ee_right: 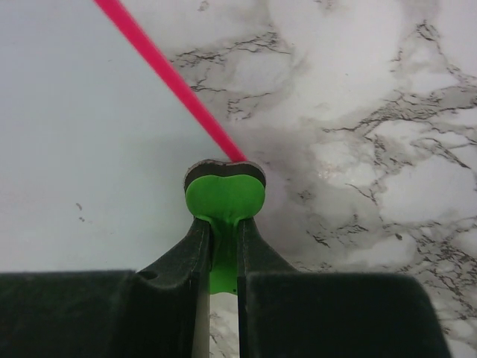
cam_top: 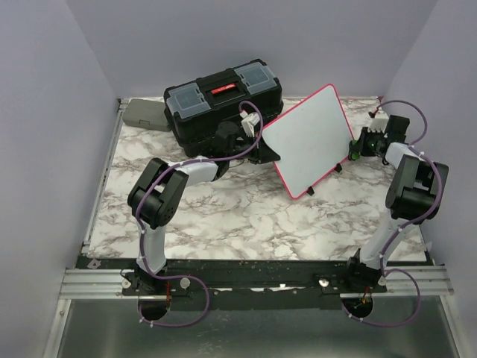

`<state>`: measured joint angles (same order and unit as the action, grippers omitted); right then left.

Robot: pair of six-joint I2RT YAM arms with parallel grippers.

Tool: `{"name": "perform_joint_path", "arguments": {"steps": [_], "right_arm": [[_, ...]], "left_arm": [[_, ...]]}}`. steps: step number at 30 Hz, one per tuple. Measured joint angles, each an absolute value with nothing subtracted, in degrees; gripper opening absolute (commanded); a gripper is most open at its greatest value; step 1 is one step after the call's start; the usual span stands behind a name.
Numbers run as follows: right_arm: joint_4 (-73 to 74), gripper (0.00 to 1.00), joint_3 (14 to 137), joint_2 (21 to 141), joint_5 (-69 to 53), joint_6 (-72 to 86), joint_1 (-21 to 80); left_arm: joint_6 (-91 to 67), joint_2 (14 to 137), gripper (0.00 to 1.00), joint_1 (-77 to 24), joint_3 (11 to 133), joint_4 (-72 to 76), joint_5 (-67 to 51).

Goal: Erase the whiteboard
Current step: Erase the whiteboard at the whiteboard stand.

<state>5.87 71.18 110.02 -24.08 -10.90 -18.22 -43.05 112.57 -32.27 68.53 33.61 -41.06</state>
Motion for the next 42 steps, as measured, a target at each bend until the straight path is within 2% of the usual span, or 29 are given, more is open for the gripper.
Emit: {"name": "perform_joint_path", "arguments": {"steps": [8,13,17,21,25,33,37,42], "right_arm": [[6.76,0.01,72.01,108.68,-31.11,-10.81,-14.98],[4.51,0.01,70.78,104.60,-32.80,-8.21,-5.87],[-3.79,0.01,62.94,97.19,-31.75,-3.79,3.97],[-10.83,0.01,57.74,93.19,-29.41,1.02,8.40],[-13.06,0.01,59.18,94.85,-26.92,3.60,5.08],[-10.22,0.01,75.94,106.85,-23.90,3.53,-7.62],[-9.50,0.01,75.07,106.94,-27.07,1.26,-7.99],[-9.26,0.01,67.13,100.75,-31.88,-3.53,-3.88]], "left_arm": [[-42.92,112.57,0.00,-31.88,68.53,33.71,-40.56],[-42.92,112.57,0.00,-31.35,68.53,33.95,-39.40],[-42.94,112.57,0.00,-30.68,68.53,33.78,-38.70],[-42.81,112.57,0.00,-30.61,68.51,33.69,-38.72],[-42.83,112.57,0.00,-30.72,68.42,33.74,-38.81],[-42.92,112.57,0.00,-31.51,67.92,34.17,-40.29],[-43.18,112.57,0.00,-31.57,67.90,34.28,-40.38],[-43.53,112.57,0.00,-31.57,67.90,34.39,-40.38]]}}
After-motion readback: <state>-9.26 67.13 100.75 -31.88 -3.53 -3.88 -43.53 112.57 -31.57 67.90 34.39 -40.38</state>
